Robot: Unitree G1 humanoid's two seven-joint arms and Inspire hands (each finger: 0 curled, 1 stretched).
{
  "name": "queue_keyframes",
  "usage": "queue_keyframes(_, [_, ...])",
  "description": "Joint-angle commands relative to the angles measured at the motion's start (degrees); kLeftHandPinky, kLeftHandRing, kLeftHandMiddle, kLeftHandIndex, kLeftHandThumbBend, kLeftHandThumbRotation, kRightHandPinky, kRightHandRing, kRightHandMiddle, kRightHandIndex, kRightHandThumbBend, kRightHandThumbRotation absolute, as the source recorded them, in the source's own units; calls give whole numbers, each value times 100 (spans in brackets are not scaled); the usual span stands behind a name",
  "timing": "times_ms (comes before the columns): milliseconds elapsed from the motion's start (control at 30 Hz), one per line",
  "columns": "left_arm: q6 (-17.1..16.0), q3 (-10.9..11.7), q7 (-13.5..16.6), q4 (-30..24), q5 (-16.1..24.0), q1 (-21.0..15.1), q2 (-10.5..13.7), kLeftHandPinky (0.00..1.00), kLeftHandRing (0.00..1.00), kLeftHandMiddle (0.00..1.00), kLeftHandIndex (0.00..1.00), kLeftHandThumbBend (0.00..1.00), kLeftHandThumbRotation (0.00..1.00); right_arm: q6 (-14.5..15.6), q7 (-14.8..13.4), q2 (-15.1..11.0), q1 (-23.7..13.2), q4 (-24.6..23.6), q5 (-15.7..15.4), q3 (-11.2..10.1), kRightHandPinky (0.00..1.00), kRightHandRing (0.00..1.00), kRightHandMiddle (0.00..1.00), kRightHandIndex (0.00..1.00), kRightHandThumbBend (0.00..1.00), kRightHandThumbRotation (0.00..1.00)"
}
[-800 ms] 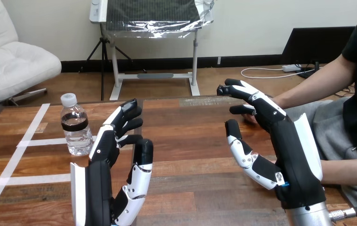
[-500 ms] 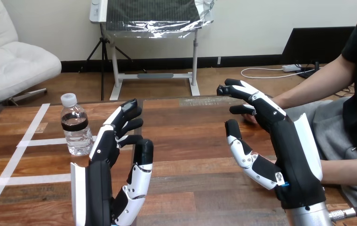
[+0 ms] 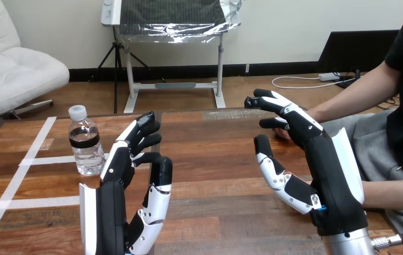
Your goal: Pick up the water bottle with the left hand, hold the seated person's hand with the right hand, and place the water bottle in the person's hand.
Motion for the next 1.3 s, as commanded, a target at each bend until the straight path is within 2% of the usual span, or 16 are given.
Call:
queue_keyframes(0, [-77, 78, 17, -208, -28, -114, -495, 65, 74, 78, 80, 34, 71, -113, -1, 40, -330, -13, 70, -74, 71, 83, 85, 73, 13, 0])
queue_keyframes(200, [-90, 225, -84, -308, -176, -194, -376, 67, 76, 79, 81, 33, 69, -134, -17, 53, -333, 23, 69, -71, 70, 82, 85, 73, 12, 0])
queue_keyframes(400, [-126, 564, -110, -407, -163, -372, -244, 69, 77, 81, 82, 32, 69, -63, 0, 57, -296, -19, 70, -66, 70, 81, 85, 73, 12, 0])
queue_keyframes(633, [-160, 1081, 5, -483, 218, -596, -109, 71, 78, 82, 82, 29, 70, -114, -13, 52, -304, 18, 57, -65, 70, 82, 86, 73, 11, 0])
queue_keyframes(900, [-14, 1572, 221, -577, 756, -803, -121, 71, 77, 80, 81, 37, 69, -76, -7, 65, -285, 6, 62, -56, 71, 83, 86, 73, 11, 0])
queue_keyframes(1133, [-122, 1985, 493, -171, 1115, -1271, 134, 74, 80, 82, 82, 44, 59, -74, -25, 74, -293, 21, 12, -46, 72, 84, 86, 73, 11, 0])
queue_keyframes(1267, [-102, 2121, 545, 65, 1210, -1470, 247, 76, 81, 83, 83, 47, 56, -75, -18, 65, -294, 24, -6, -41, 72, 84, 86, 74, 12, 0])
